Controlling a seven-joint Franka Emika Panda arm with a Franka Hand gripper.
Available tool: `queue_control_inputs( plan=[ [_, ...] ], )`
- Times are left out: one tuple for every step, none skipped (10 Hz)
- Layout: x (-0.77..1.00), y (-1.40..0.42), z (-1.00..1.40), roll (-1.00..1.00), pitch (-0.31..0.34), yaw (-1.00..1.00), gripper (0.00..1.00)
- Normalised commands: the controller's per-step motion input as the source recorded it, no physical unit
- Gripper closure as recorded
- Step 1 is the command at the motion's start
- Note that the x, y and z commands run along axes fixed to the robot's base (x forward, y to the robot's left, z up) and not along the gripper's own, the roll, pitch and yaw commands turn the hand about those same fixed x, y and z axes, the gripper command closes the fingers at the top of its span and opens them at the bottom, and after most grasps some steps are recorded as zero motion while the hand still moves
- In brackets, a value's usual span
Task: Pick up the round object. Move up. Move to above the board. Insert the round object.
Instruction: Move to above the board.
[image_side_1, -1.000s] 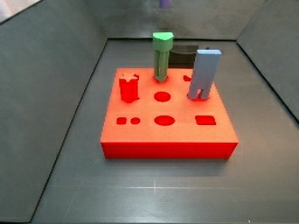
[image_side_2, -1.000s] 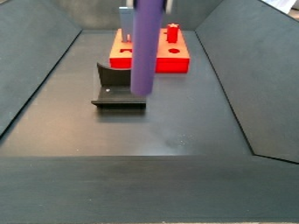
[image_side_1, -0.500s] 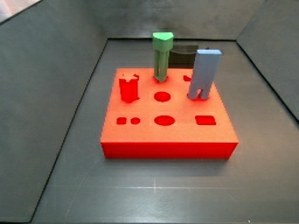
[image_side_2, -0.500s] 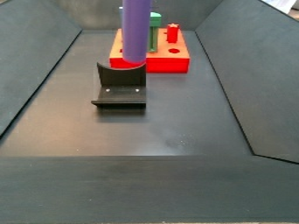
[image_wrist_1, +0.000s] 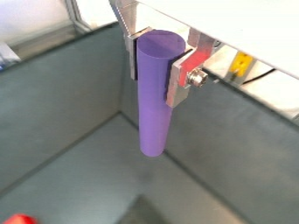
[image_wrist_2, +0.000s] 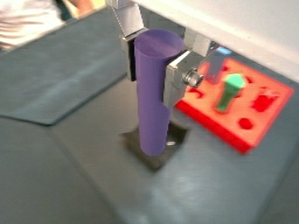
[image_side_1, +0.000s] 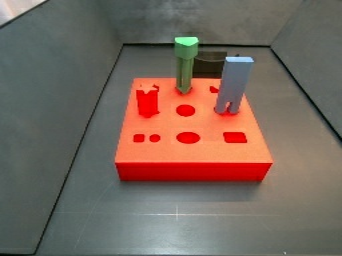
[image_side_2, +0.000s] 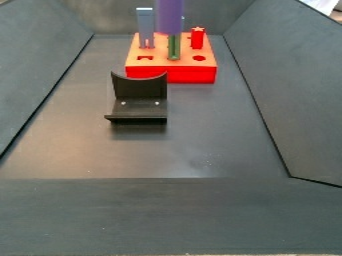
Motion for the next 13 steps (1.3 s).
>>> queue_control_inputs(
  plan=[
    [-0.15,-1.0,-0.05,-0.04,0.275,-0.09,1.0],
    [-0.15,-1.0,-0.05,-0.01,0.164,-0.05,1.0],
    [-0.15,-1.0,-0.04,0.01,0.056,-0.01,1.0],
    [-0.16,-1.0,-0.04,0.02,0.014,-0.01,1.0],
    [-0.16,-1.0,-0.04,0.02,-0.002,0.0,1.0],
    [-0.16,-1.0,-0.05,0.03,-0.009,0.0,1.0],
    [-0.16,-1.0,-0.04,0.02,-0.019,0.01,1.0],
    [-0.16,-1.0,-0.04,0.01,-0.026,0.01,1.0],
    [-0.17,-1.0,-0.04,0.01,-0.032,0.0,1.0],
    [-0.17,-1.0,-0.05,0.0,-0.039,0.01,1.0],
    [-0.17,-1.0,-0.05,-0.01,-0.043,0.01,1.0],
    [-0.18,-1.0,-0.05,-0.02,-0.042,0.01,1.0],
    [-0.18,-1.0,-0.05,-0.01,-0.044,0.01,1.0]
  ],
)
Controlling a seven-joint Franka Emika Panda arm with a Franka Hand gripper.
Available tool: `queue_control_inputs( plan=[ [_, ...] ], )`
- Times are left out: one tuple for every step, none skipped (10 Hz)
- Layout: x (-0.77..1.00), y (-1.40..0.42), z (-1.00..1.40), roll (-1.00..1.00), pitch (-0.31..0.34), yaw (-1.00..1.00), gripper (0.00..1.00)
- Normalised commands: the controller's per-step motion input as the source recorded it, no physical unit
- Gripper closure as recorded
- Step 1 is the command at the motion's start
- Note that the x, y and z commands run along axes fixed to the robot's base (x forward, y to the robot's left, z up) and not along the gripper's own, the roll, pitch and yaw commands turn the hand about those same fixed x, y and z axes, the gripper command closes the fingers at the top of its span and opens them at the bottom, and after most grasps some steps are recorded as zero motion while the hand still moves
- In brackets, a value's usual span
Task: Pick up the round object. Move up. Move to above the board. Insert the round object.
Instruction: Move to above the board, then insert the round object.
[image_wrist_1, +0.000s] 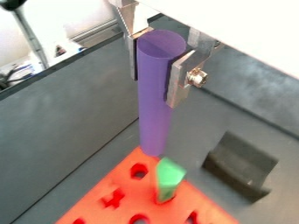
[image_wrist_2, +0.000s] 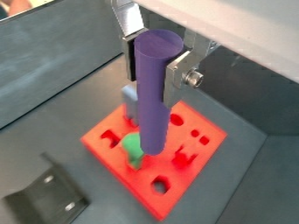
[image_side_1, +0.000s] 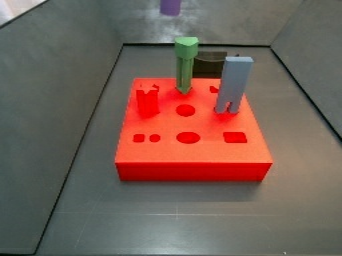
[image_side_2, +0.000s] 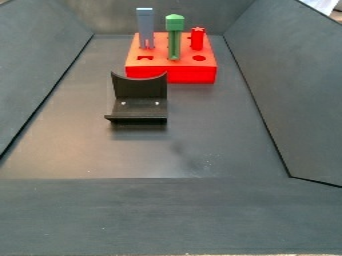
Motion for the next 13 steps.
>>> queue_control_inputs(
  plan=[
    [-0.18,-1.0,-0.05,0.0,-0.04,0.01,1.0],
    [-0.14,-0.82,-0.05,-0.01,-0.032,0.01,1.0],
    [-0.06,-0.43,-0.03,-0.01,-0.002,0.0,1.0],
    [-0.01,-0.25,-0.02,-0.01,0.008,0.01,1.0],
    [0.23,0.0,-0.09,0.0,0.0,0.0,1.0],
    [0.49,0.0,-0.05,0.0,0.0,-0.04,1.0],
    [0.61,0.0,-0.07,0.0,0.0,-0.09,1.0],
    [0.65,0.01,-0.12,0.0,0.0,-0.09,1.0],
    [0.58,0.0,-0.19,0.01,0.0,-0.06,1.0],
    [0.5,0.0,-0.27,0.04,-0.014,-0.06,1.0],
    [0.45,-0.01,-0.37,0.09,-0.034,-0.04,1.0],
    [0.45,-0.01,-0.41,0.09,-0.027,-0.04,1.0],
    [0.44,0.0,-0.41,0.1,-0.013,-0.06,1.0]
  ],
)
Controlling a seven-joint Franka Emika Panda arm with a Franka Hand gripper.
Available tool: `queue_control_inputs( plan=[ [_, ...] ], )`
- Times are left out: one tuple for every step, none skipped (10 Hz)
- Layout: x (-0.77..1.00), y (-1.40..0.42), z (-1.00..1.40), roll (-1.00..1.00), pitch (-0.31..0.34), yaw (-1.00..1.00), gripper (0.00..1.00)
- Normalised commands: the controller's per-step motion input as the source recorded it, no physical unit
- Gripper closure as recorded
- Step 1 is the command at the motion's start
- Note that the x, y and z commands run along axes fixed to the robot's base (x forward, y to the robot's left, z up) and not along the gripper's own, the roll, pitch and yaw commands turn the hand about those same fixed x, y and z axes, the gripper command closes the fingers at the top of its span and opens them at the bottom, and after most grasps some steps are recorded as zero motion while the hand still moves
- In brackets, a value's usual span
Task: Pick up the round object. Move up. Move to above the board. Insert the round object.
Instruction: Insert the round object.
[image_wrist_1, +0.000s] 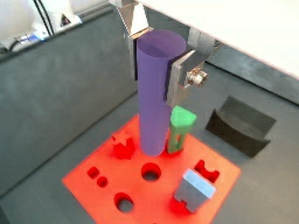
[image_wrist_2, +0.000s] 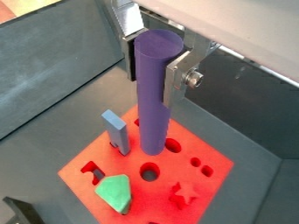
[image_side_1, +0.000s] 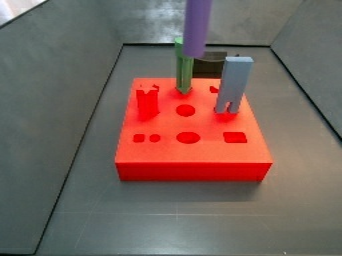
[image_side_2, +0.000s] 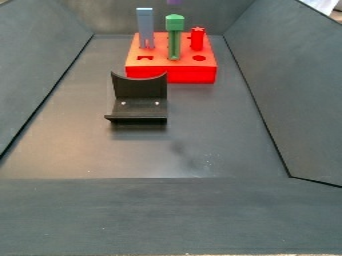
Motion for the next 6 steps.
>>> queue_control_inputs(
  plan=[
    [0.26,0.0,-0.39,0.08,-0.004,-0.01,1.0],
    [0.04,0.0,-0.44,0.05,-0.043,0.0,1.0],
    [-0.04,0.02,-0.47,0.01,-0.113,-0.03,1.0],
    [-0.17,0.0,-0.46,0.0,-0.137,-0.03,1.0],
    [-0.18,0.0,-0.43,0.0,-0.133,0.0,1.0],
    [-0.12,0.0,-0.46,0.0,-0.123,0.0,1.0]
  ],
)
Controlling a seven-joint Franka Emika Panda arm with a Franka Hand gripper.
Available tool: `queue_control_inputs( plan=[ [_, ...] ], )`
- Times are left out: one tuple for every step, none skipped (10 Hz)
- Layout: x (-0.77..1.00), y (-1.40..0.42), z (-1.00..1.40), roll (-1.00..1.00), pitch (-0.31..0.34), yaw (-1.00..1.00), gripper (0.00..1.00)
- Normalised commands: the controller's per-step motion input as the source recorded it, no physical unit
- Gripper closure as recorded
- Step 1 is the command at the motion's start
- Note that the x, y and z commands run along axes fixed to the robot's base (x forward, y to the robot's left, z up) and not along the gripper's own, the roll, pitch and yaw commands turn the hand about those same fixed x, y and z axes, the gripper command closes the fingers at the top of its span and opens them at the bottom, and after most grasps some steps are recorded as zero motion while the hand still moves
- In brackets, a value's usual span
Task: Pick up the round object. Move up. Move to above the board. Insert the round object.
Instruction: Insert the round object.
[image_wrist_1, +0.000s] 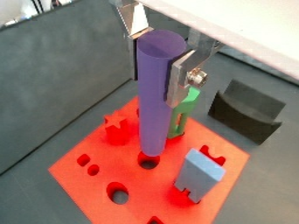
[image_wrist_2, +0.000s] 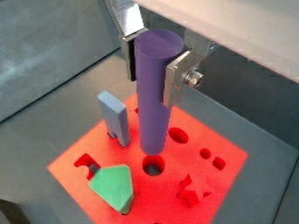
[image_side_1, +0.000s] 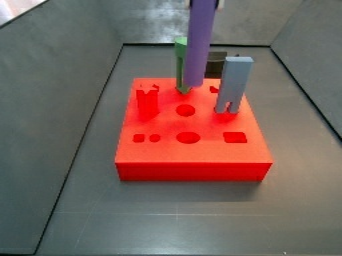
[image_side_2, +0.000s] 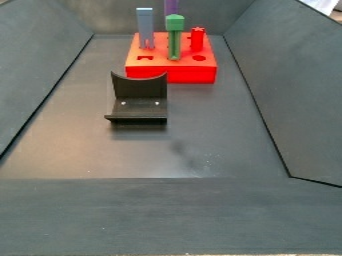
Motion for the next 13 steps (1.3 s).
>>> queue_control_inputs(
  plan=[
    [-0.11,0.0,-0.45,0.0,-0.121,0.0,1.0],
    [-0.09,0.0,-0.44,0.0,-0.12,0.0,1.0],
    [0.0,0.0,-0.42,0.0,-0.103,0.0,1.0],
    [0.0,0.0,-0.41,0.0,-0.094,0.0,1.0],
    [0.0,0.03,-0.41,0.01,-0.094,0.0,1.0],
    [0.0,0.05,-0.35,0.01,-0.074,0.0,1.0],
    [-0.07,0.14,-0.29,0.0,-0.08,0.0,1.0],
    [-0.08,0.2,-0.27,0.0,-0.067,0.0,1.0],
    [-0.05,0.21,-0.25,0.0,-0.06,0.0,1.0],
    [-0.01,0.17,-0.23,-0.02,-0.064,0.0,1.0],
    [0.0,0.07,-0.23,-0.03,-0.066,0.0,1.0],
    [0.0,0.0,-0.25,-0.01,-0.089,0.0,1.0],
    [-0.02,0.0,-0.33,0.0,-0.111,0.0,1.0]
  ],
)
